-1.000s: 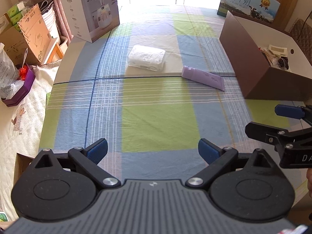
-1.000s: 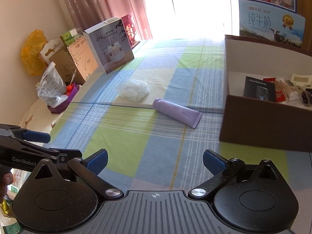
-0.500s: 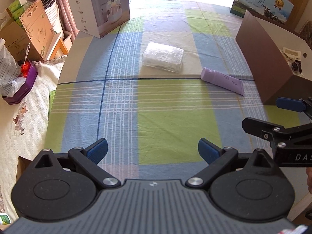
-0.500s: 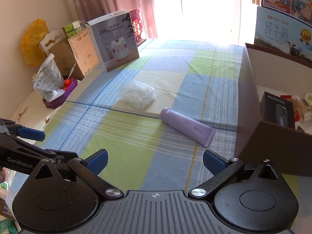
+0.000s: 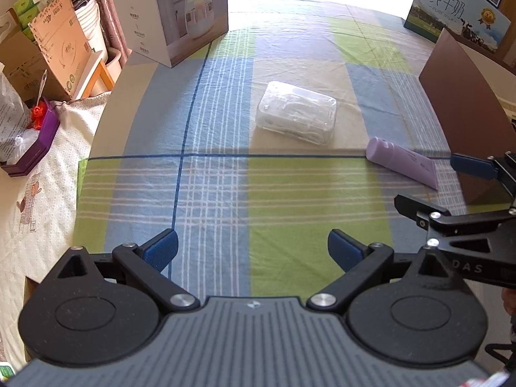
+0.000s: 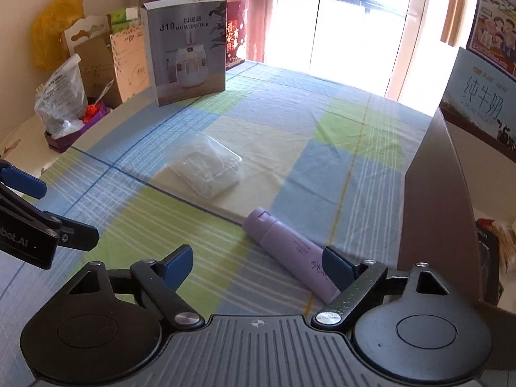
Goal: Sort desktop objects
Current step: 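Grasp the lilac tube with the right tool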
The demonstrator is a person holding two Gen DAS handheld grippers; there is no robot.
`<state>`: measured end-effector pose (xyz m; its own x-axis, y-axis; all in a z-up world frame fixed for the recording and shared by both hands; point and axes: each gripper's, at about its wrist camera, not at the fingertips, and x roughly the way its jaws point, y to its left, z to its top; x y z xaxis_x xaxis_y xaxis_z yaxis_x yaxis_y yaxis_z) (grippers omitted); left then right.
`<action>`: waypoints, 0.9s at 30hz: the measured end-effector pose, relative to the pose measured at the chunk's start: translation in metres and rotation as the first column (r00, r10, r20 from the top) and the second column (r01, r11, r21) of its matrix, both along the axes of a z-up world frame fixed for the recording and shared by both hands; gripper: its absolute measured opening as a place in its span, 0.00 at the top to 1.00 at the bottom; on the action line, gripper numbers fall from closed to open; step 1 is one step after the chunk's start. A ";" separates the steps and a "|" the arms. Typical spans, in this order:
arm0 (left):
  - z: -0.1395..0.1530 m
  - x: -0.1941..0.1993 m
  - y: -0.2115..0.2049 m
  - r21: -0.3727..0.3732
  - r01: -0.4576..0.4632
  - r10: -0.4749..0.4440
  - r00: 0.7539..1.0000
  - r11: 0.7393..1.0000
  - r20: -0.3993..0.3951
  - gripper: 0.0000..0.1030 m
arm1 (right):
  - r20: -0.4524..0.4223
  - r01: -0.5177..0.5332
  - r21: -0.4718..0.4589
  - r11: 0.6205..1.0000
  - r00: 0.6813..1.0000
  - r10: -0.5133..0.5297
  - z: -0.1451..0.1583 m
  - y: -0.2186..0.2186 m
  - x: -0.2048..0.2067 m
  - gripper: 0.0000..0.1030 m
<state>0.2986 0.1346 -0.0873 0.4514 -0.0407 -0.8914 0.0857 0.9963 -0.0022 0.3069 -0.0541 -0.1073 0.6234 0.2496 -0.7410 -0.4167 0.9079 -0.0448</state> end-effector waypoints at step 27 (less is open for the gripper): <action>-0.026 0.072 -0.008 -0.070 0.028 -0.028 1.000 0.997 -0.006 0.05 | -0.035 0.447 -0.022 0.894 0.894 -0.448 -0.024 -0.007 0.044 0.60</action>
